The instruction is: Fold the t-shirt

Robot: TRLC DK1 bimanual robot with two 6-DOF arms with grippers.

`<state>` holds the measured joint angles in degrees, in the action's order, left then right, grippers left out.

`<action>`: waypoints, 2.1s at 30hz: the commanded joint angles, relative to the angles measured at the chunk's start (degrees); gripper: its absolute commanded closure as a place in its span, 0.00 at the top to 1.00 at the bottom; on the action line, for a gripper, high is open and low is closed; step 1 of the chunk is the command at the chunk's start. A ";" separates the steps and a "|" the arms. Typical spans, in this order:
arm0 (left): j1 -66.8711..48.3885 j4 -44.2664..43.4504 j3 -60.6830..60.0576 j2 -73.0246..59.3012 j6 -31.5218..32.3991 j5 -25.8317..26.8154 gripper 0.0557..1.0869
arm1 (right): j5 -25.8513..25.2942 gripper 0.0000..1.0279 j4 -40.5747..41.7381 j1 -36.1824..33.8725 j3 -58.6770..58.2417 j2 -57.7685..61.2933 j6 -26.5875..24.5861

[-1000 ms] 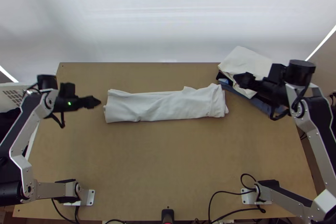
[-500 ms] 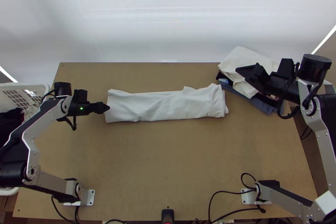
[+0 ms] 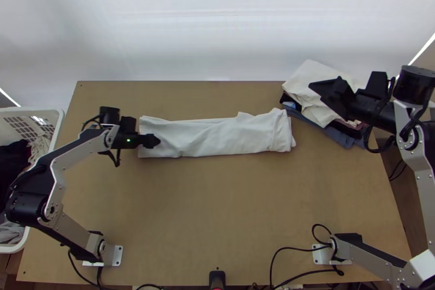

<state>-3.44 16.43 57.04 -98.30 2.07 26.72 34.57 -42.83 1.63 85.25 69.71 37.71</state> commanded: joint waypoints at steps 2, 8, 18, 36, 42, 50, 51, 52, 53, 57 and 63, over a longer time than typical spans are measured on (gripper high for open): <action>-1.74 0.54 0.18 1.27 2.94 -0.62 0.27 | 0.59 0.96 -0.68 -0.13 0.70 -0.45 1.49; 7.40 3.00 0.18 3.29 -0.84 -1.85 0.04 | 0.59 0.96 -0.59 -0.13 -0.88 -1.07 1.05; 28.75 15.22 5.89 3.99 -15.69 -0.44 0.04 | 0.59 0.96 -0.06 -0.13 -3.60 -1.51 -0.36; -16.16 18.82 22.51 8.30 12.35 -3.96 0.04 | 0.59 0.96 2.49 0.22 -9.05 -2.12 -0.10; -24.16 19.43 32.17 -2.33 14.11 -7.65 0.04 | 0.50 0.96 3.19 0.22 -11.42 -3.79 0.08; -29.43 20.49 44.92 -13.58 14.55 -8.97 0.04 | 0.41 0.96 3.89 0.74 -13.71 -5.29 0.52; -30.40 21.19 47.20 -15.25 14.55 -8.97 0.04 | 0.06 0.96 3.98 1.01 -14.06 -5.38 0.52; -31.10 21.63 49.66 -17.01 14.55 -8.97 0.05 | -0.20 0.96 4.07 1.10 -14.41 -5.38 0.43; -32.15 22.51 51.95 -18.42 14.37 -8.88 0.19 | -0.29 0.96 4.42 1.18 -14.94 -5.38 0.34; -35.93 28.31 60.56 -20.70 12.17 -8.61 0.96 | -1.34 0.96 6.27 2.15 -17.67 -5.03 0.25; -36.72 29.89 61.35 -15.52 10.59 -8.70 0.96 | -2.14 0.96 10.48 4.61 -23.73 -2.21 0.34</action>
<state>-41.04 44.73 117.05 -117.25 13.72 17.78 32.95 -34.22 4.82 64.53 65.69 37.50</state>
